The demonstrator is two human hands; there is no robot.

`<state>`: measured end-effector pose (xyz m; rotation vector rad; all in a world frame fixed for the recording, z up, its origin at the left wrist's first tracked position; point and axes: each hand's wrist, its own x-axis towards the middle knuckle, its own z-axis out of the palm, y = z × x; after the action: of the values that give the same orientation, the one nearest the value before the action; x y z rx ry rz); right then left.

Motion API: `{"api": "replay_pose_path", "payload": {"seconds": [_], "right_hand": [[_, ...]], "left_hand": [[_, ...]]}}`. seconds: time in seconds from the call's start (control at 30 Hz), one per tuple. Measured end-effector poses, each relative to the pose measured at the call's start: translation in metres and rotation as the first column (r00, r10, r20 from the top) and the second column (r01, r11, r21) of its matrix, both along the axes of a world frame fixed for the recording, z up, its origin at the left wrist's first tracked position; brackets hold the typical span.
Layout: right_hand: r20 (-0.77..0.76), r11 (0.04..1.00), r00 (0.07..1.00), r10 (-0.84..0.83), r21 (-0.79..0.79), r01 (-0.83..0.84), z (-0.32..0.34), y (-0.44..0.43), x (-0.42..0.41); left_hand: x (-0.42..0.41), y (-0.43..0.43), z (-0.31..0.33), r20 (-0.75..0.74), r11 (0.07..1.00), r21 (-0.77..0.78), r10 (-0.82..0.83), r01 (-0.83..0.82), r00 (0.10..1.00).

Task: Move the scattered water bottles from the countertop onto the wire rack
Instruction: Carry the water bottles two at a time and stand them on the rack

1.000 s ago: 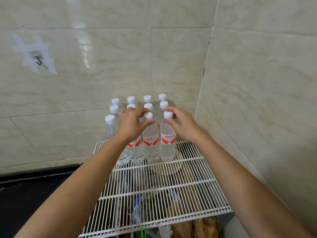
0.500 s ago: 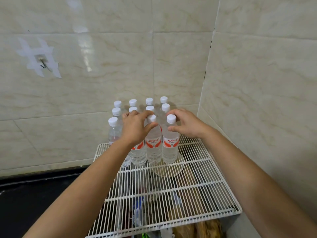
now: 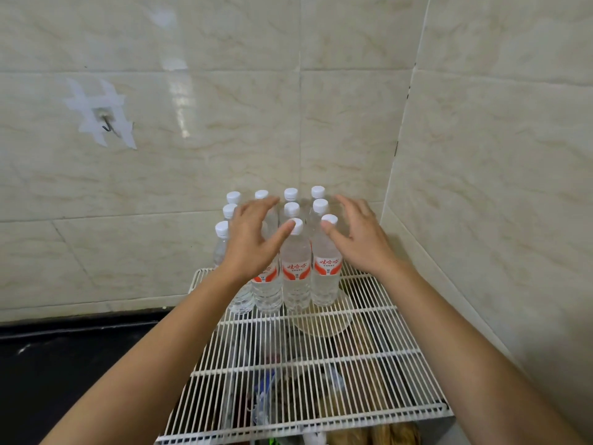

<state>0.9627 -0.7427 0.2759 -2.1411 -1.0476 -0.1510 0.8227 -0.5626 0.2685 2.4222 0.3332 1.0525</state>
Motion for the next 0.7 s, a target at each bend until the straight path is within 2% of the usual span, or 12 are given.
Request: {"api": "replay_pose_path", "payload": {"seconds": [0.1, 0.2, 0.27, 0.33, 0.4, 0.47, 0.53, 0.7], "right_hand": [[0.154, 0.987, 0.983, -0.099, 0.139, 0.078, 0.003, 0.008, -0.011], [0.330, 0.969, 0.936, -0.119, 0.242, 0.038, -0.002, 0.034, -0.032], [0.392, 0.962, 0.915, -0.101, 0.274, -0.012, -0.008, 0.053, -0.049], [0.415, 0.960, 0.910, 0.016, 0.248, -0.130, -0.020, 0.085, -0.087], [0.427, 0.963, 0.900, 0.092, 0.192, -0.189, -0.032, 0.104, -0.115], [0.450, 0.936, 0.860, 0.240, 0.127, -0.328, -0.043, 0.134, -0.158], [0.446, 0.911, 0.833, 0.326, 0.087, -0.403, -0.053, 0.160, -0.202], [0.399, 0.868, 0.806, 0.437, 0.048, -0.495, -0.067, 0.225, -0.321]], "left_hand": [[-0.037, 0.007, -0.002, 0.117, 0.975, 0.128, 0.168, -0.182, 0.979], [-0.090, 0.013, -0.011, 0.055, 0.888, 0.239, 0.392, -0.393, 0.918], [-0.124, 0.013, -0.020, -0.015, 0.831, 0.283, 0.504, -0.480, 0.864], [-0.176, 0.017, -0.034, -0.101, 0.742, 0.316, 0.646, -0.591, 0.757], [-0.213, 0.019, -0.044, -0.134, 0.692, 0.331, 0.707, -0.641, 0.694], [-0.266, 0.023, -0.053, -0.154, 0.585, 0.360, 0.806, -0.727, 0.572], [-0.322, 0.027, -0.058, -0.163, 0.506, 0.392, 0.860, -0.768, 0.483], [-0.463, 0.051, -0.059, -0.159, 0.374, 0.418, 0.927, -0.828, 0.339]]}}
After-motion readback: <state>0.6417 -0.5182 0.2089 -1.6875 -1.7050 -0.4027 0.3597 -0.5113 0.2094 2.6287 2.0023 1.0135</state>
